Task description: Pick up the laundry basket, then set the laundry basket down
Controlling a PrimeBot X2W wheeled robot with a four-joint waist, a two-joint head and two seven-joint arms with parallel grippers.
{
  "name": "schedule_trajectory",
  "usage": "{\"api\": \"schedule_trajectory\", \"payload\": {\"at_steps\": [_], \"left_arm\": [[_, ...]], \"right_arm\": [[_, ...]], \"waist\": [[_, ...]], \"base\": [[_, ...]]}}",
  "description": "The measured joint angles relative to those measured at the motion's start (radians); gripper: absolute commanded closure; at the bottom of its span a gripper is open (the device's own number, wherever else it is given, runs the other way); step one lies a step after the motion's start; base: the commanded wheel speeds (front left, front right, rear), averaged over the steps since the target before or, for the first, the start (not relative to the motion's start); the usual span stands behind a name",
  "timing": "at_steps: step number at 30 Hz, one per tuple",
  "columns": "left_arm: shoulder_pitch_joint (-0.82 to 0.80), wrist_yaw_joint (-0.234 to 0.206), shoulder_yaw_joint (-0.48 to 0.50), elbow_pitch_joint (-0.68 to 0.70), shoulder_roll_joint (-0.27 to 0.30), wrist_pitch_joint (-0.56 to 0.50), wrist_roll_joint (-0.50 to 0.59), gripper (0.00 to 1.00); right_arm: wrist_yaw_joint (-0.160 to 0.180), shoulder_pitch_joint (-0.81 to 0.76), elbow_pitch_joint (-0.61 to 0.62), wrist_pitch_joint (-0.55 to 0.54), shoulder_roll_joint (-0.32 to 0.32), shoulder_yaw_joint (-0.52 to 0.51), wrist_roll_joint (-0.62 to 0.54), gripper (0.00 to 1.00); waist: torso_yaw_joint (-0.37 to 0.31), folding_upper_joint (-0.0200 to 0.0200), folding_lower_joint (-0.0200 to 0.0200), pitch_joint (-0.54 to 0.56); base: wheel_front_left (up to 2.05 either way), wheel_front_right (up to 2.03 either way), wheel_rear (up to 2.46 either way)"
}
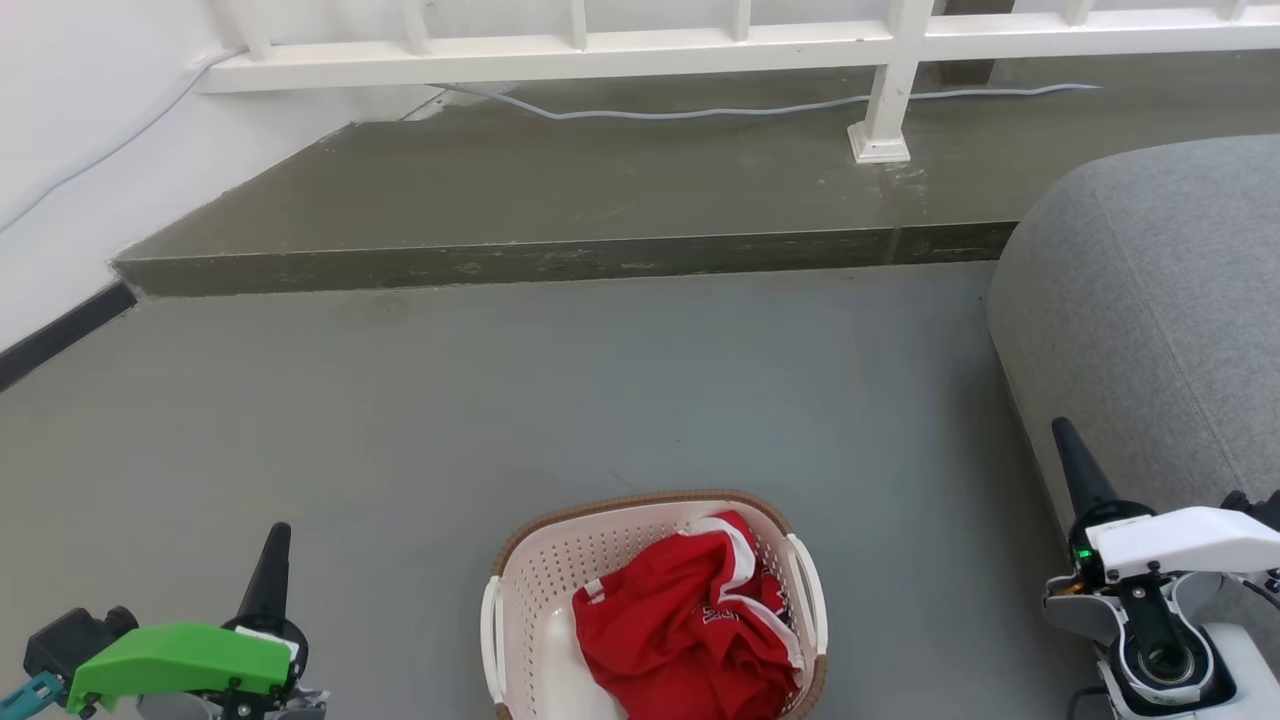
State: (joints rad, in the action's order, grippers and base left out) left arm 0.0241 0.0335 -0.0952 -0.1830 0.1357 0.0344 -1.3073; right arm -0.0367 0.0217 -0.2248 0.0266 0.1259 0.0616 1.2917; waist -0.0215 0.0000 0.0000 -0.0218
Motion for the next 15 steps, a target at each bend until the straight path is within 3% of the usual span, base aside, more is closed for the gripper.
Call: {"api": "schedule_trajectory", "payload": {"at_steps": [15], "left_arm": [[-0.026, 0.038, 0.040, -0.034, -0.023, -0.035, -0.176, 1.00]], "right_arm": [[-0.038, 0.012, -0.017, -0.033, -0.017, -0.058, 0.180, 1.00]], "waist": [[0.010, 0.0000, 0.0000, 0.009]], "base": [[0.00, 0.00, 0.00]]}}
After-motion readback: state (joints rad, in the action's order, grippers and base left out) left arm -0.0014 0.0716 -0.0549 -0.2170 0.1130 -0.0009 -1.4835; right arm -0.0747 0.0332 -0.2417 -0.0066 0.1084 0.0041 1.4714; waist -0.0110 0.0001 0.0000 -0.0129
